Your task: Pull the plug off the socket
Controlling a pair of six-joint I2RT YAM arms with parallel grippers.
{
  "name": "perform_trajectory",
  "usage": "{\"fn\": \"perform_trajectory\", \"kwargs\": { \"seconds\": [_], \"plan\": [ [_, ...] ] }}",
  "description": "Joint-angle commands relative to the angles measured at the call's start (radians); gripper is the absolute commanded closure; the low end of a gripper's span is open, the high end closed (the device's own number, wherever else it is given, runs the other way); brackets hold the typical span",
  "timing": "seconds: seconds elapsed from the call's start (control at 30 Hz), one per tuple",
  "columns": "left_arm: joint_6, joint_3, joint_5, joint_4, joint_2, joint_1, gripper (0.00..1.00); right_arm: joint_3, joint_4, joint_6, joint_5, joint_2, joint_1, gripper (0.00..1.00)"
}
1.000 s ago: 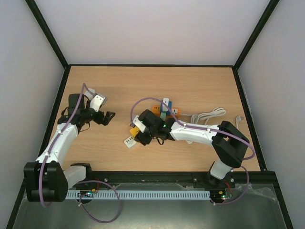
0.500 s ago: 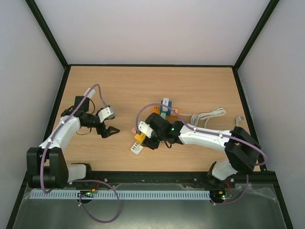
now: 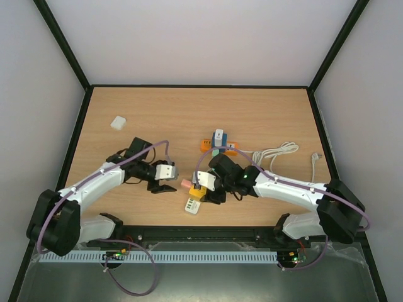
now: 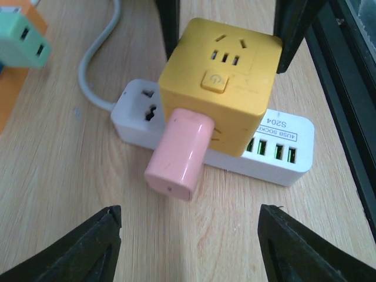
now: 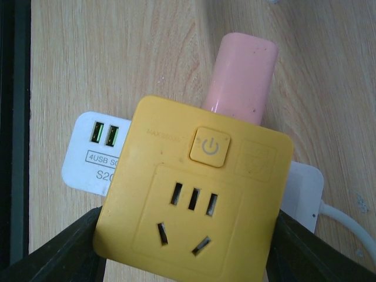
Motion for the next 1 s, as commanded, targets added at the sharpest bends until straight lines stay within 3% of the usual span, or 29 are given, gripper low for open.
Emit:
{"fn": "perform_trajectory", "kwargs": {
  "seconds": [0.0, 0.3, 0.5, 0.57, 0.7, 0.77, 0.83, 0.97],
  "plan": [
    [-0.053, -0.040, -0.054, 0.185, 0.004, -0.099, 0.35, -0.034, 0.003, -0.048, 0.013, -0.042, -0.016, 0.53],
    [-0.086, -0.035, -0.093, 0.268, 0.087, -0.190, 0.43, -0.023, -0.014, -0.059, 0.005, -0.060, -0.017, 0.53],
    [-0.091, -0.030, -0.108, 0.272, 0.099, -0.199, 0.56, -0.020, -0.012, -0.059, 0.007, -0.061, -0.018, 0.51],
    [-0.100, -0.032, -0.117, 0.280, 0.100, -0.205, 0.63, -0.021, 0.004, -0.042, 0.012, -0.057, -0.017, 0.45],
    [-0.126, -0.033, -0.131, 0.289, 0.098, -0.225, 0.74, -0.023, 0.046, 0.011, 0.009, -0.051, -0.018, 0.17],
    [-0.135, -0.034, -0.136, 0.292, 0.098, -0.231, 0.77, -0.022, 0.074, 0.045, 0.003, -0.046, -0.017, 0.08],
    [-0.138, -0.032, -0.140, 0.294, 0.100, -0.233, 0.79, -0.017, 0.092, 0.067, -0.006, -0.030, -0.017, 0.06],
    [-0.145, -0.028, -0.140, 0.290, 0.102, -0.234, 0.80, -0.017, 0.108, 0.066, 0.011, -0.004, -0.016, 0.10]
  ]
}}
